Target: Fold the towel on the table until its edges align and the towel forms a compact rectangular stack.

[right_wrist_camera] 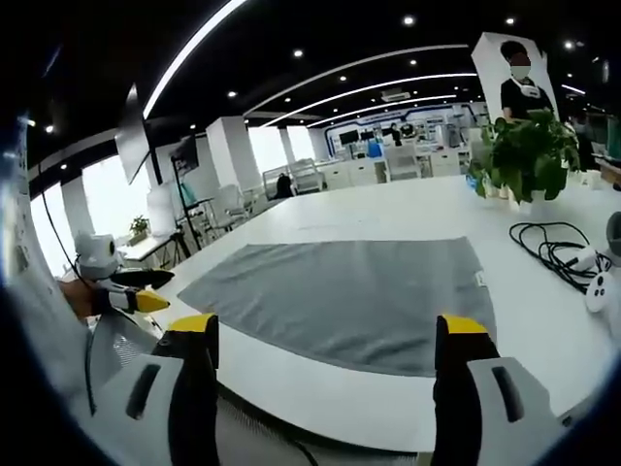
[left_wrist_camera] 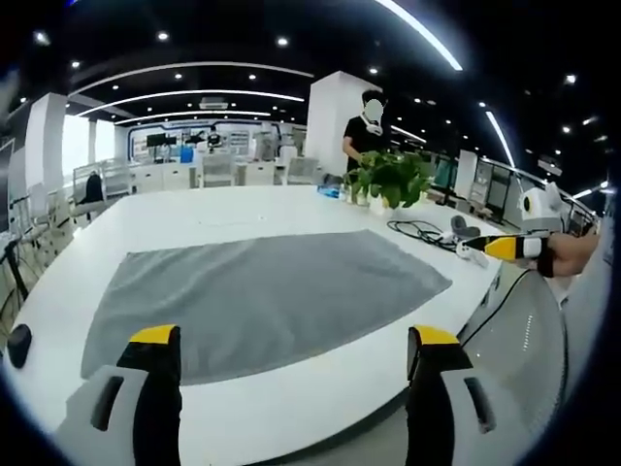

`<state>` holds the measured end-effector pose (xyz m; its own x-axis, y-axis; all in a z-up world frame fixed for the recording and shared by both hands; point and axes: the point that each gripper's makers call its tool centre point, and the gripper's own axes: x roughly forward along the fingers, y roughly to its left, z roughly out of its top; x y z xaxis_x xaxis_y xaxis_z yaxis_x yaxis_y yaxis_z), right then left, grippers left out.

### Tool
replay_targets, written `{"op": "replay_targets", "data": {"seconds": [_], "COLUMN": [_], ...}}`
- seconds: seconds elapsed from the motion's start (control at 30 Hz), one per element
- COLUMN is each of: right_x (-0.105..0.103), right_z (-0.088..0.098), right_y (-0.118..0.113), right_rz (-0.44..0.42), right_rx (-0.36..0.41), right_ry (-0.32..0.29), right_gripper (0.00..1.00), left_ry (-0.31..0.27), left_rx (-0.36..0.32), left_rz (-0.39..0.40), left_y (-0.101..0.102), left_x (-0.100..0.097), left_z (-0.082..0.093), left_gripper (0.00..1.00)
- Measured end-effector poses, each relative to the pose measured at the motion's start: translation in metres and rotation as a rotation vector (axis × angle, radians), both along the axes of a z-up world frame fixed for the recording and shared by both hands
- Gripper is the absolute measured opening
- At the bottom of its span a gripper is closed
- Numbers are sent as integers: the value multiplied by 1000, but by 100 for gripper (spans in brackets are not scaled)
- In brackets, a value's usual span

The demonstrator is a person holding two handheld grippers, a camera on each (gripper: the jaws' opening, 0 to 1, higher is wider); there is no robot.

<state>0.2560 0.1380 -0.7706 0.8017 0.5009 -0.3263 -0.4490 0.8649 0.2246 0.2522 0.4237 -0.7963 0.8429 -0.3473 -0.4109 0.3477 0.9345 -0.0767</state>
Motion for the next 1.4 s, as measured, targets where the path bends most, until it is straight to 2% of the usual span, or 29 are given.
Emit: {"op": "replay_targets", "data": {"seconds": [0.57,0.87,1.0,1.17,1.4], "right_x": [-2,-1,-1,-2,-2], "right_z": [-5,-7,-12,-12,-13], "right_y": [-2,-6,-9,-7,-6], "right_rz": [12,-1,-10,3,2], "right_rx": [-1,-27,-21,-20,-9], "right_ry": [23,21,56,54,68], "right_gripper": [93,97,98,97,96], "left_ry": [3,3,17,14,25], "left_rx": [-1,-3,1,2,-42], "left_rz": [1,2,4,8,-8], "left_y": [-1,-2,-1,1,-3], "left_x": [0,-1,-1,-1,-1], "left_z": [0,1,-1,-2,-1], "left_gripper": [97,97,95,95,92]}}
